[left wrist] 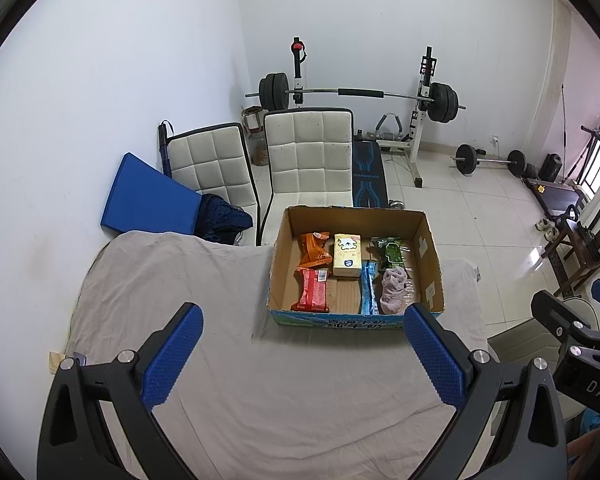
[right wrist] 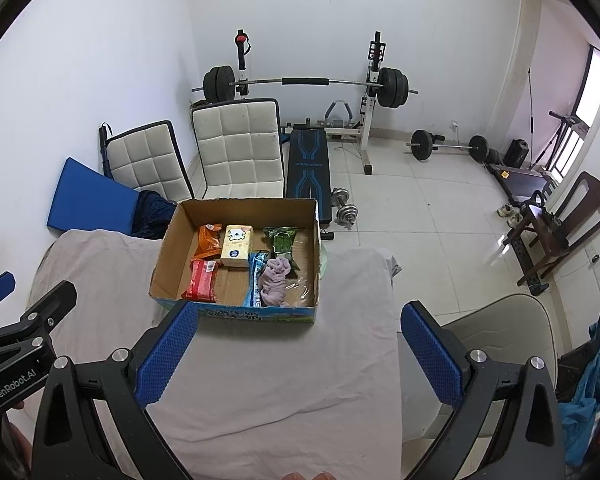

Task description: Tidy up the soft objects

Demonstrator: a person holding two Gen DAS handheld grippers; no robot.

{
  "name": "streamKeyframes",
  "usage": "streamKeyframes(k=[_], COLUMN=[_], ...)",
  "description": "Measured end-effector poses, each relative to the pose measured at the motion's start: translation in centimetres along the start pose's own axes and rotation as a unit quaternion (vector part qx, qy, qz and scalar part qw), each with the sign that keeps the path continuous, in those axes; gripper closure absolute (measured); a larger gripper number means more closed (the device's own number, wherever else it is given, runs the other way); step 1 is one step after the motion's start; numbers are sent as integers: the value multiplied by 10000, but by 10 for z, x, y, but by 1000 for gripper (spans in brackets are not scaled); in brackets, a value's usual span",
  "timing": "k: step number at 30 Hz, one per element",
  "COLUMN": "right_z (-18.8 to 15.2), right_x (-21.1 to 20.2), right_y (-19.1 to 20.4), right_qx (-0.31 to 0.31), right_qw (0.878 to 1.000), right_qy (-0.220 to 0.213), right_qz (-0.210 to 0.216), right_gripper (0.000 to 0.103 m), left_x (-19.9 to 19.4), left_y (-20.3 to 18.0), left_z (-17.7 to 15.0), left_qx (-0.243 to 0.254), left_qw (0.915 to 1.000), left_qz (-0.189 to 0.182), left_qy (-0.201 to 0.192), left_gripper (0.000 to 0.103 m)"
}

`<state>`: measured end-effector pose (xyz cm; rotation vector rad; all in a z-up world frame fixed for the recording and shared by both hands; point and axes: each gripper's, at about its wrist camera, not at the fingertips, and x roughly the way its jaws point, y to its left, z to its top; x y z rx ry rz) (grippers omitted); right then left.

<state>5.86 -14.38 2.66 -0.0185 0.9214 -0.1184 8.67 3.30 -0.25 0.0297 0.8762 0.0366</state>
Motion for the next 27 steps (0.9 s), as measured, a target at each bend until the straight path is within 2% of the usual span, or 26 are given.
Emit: streamKeyframes(k=[27], right_z=[6], right_x=[-4], right_y=[-1], right_qx=[16], right_qw=[10000], right_qy=[-33], right_qz=[-43], right_gripper=[0], left_x=[-1], left_y=[1], left_z=[2], left_qx=[-17], left_qw=[10000], left_qz=[-41], left_qy=[-17], left_gripper=[0])
